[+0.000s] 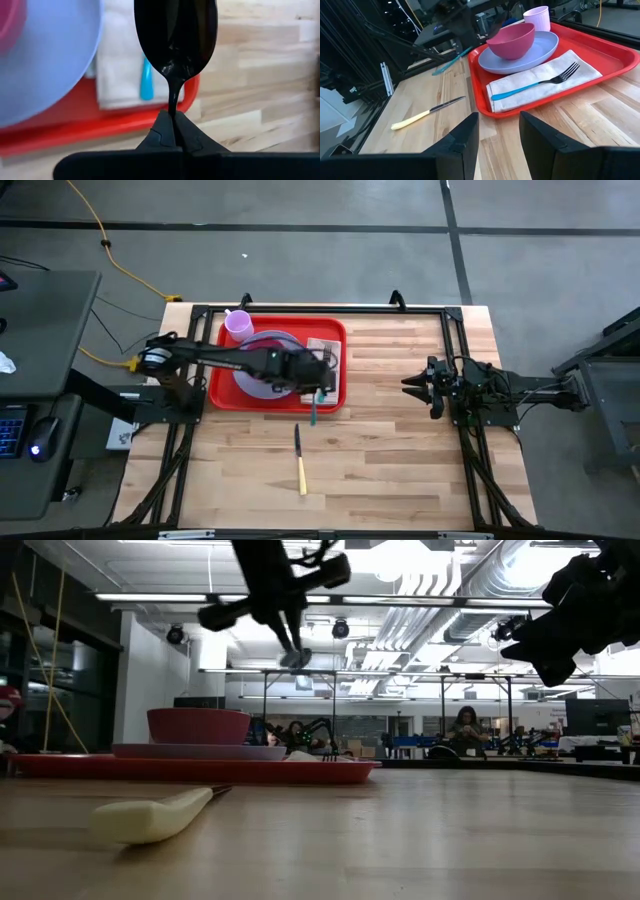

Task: Set up tray
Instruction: Put the blue spoon on top of the brown napkin on the right side of the violet plate on the red tray

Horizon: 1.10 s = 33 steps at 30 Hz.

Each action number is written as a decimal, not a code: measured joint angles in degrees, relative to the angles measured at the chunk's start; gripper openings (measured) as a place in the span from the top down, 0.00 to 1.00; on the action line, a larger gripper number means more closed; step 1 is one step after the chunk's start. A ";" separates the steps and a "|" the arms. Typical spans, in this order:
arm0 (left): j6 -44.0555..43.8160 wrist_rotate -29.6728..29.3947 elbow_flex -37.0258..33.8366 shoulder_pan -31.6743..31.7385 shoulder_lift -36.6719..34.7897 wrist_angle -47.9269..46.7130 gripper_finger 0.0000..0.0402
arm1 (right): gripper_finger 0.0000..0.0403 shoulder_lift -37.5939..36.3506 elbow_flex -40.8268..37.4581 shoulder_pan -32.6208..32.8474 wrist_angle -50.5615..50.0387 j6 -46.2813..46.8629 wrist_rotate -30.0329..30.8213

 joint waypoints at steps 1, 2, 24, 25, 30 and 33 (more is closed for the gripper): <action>1.18 0.23 1.10 0.74 0.68 0.01 0.97 | 0.71 -0.02 0.00 0.00 -0.05 0.00 0.00; 2.22 0.55 2.12 1.48 1.33 0.28 0.98 | 0.71 0.00 0.00 0.01 -0.13 0.00 0.00; 13.36 3.99 8.62 15.25 9.76 -2.41 0.98 | 0.71 -0.01 0.00 0.00 0.10 -2.79 -0.02; 13.57 3.97 8.62 15.64 9.76 -2.41 0.98 | 0.71 -0.01 0.00 0.02 0.10 -2.87 -0.02; 14.25 4.97 8.58 16.53 12.10 -1.61 0.98 | 0.71 0.00 0.00 0.02 0.11 -2.99 0.95; 14.62 7.05 8.65 16.59 14.40 0.07 0.98 | 0.71 -0.01 0.00 0.02 0.12 -2.99 1.67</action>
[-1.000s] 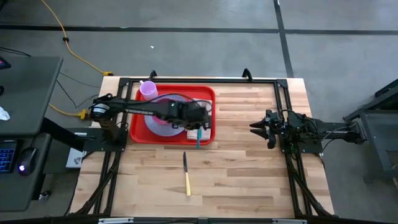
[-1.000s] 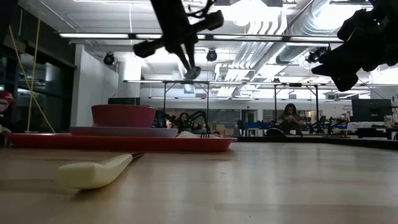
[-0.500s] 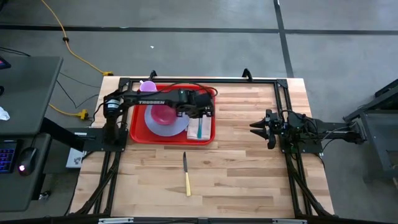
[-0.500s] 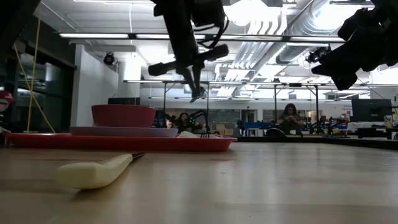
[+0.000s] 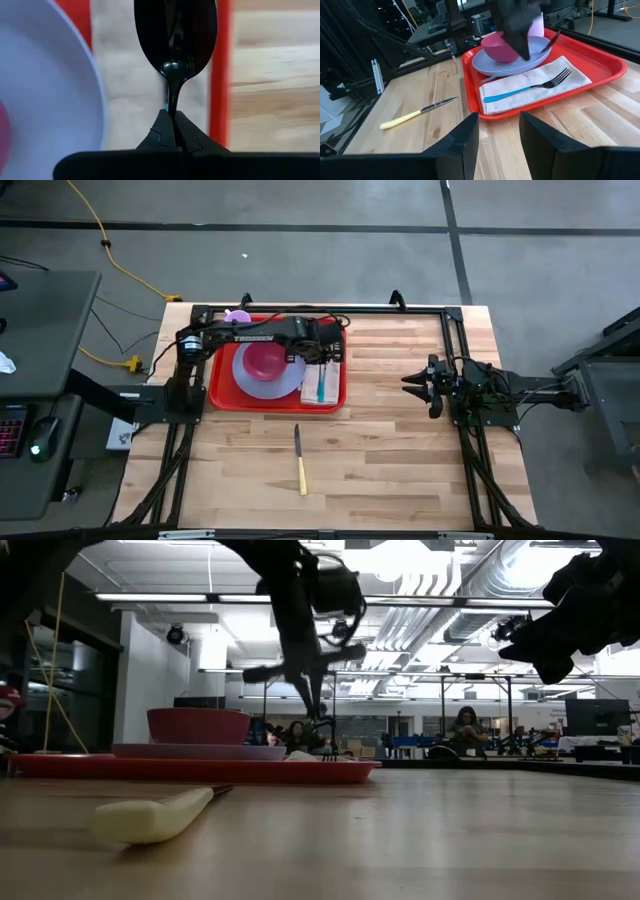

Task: Set up tray
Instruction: Put the blue spoon on top of the brown napkin on the right side of the violet plate on the red tray

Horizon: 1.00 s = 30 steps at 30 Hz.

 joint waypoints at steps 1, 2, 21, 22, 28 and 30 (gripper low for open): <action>0.00 0.20 -0.01 0.01 0.87 -0.24 0.98 | 0.71 0.07 0.00 -0.02 0.04 0.02 0.00; -0.01 0.29 -0.05 0.01 1.70 -0.03 0.98 | 0.71 0.02 0.00 0.00 0.06 0.09 -0.11; 3.15 3.23 0.04 4.14 6.05 1.72 0.98 | 0.71 0.05 0.00 0.00 -0.02 0.44 -0.31; 3.45 3.25 -0.03 4.16 6.25 1.44 0.98 | 0.71 0.05 0.00 0.00 -0.02 0.44 -0.22; 4.87 3.37 -0.02 4.49 6.78 1.19 0.98 | 0.71 0.05 0.00 0.00 -0.02 0.46 -0.14; 5.21 3.71 -0.09 4.58 6.90 0.91 0.98 | 0.71 0.05 0.00 -0.02 -0.02 0.58 -0.14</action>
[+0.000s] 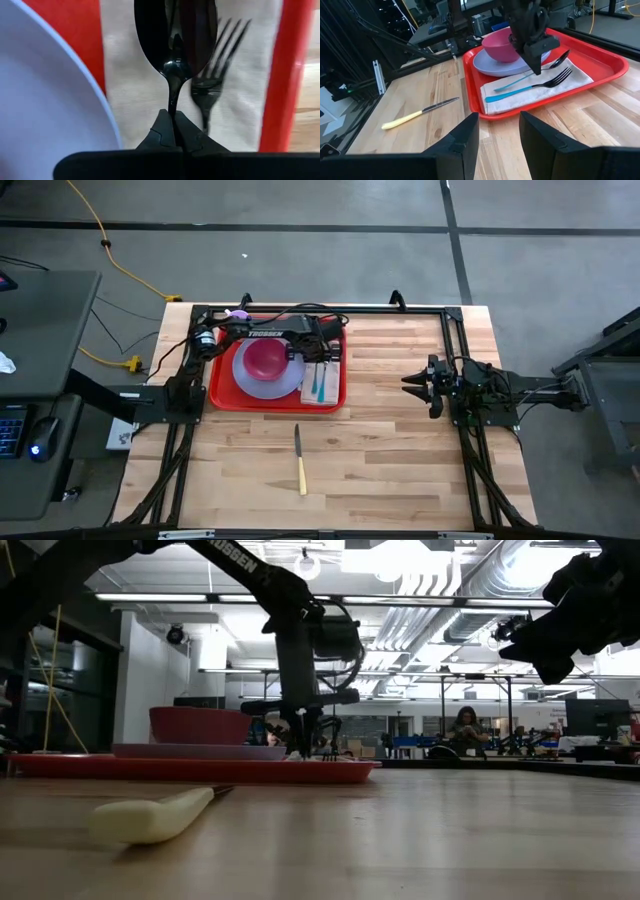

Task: Set up tray
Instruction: Put the blue spoon on top of the brown napkin on the right side of the violet plate on the red tray

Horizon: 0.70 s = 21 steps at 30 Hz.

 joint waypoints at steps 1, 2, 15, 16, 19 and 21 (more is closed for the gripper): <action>0.32 0.26 0.02 0.02 -0.06 0.25 0.98 | 0.71 0.00 0.00 0.02 0.00 0.14 0.00; 0.62 0.35 0.02 0.04 -0.11 0.37 0.98 | 0.71 0.00 0.00 0.01 0.00 0.44 -0.02; 0.74 0.99 0.02 -0.11 -0.11 -0.64 0.98 | 0.71 0.00 0.00 0.01 0.00 0.93 -0.02; 0.72 0.99 0.02 -0.11 -0.11 -0.91 0.98 | 0.71 0.00 0.00 0.02 0.00 0.92 -0.02; 0.23 1.27 0.02 -0.11 -0.11 -1.25 0.97 | 0.71 0.00 0.00 0.02 0.00 0.92 -0.02; -0.67 1.40 0.02 -0.11 -0.11 -1.03 0.93 | 0.71 0.00 0.00 0.00 0.00 0.92 -0.02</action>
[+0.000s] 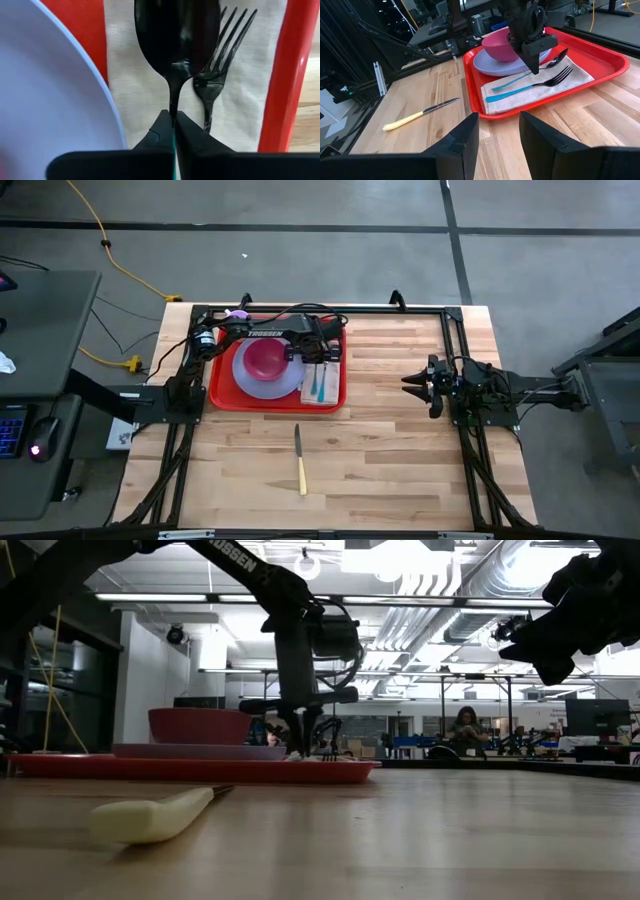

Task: Set up tray
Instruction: Put the blue spoon on top of the brown napkin on the right side of the violet plate on the red tray, then put the yellow knife on top of the brown napkin on the left side of the blue fork on the red tray

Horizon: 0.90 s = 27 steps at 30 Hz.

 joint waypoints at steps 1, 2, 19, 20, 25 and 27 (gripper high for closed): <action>-0.09 0.02 0.00 0.00 0.00 -0.06 0.92 | 0.71 0.00 0.00 0.00 0.00 0.00 0.00; -0.09 0.12 0.00 0.00 0.00 0.03 0.90 | 0.71 0.00 0.00 0.00 0.00 0.00 0.00; -0.32 2.55 0.00 0.00 0.00 0.27 0.88 | 0.71 0.00 0.00 0.01 -0.02 -0.05 -0.02; -0.20 2.86 0.00 0.00 0.00 0.26 0.86 | 0.71 0.00 0.00 -0.01 -0.02 -0.09 -0.02; 1.27 4.07 0.00 0.00 -0.04 -0.11 0.81 | 0.71 0.00 0.00 0.01 -0.02 -0.22 -0.04; 1.27 4.07 0.00 0.00 -0.07 -0.33 0.78 | 0.71 0.00 0.00 0.00 -0.02 -0.22 -0.04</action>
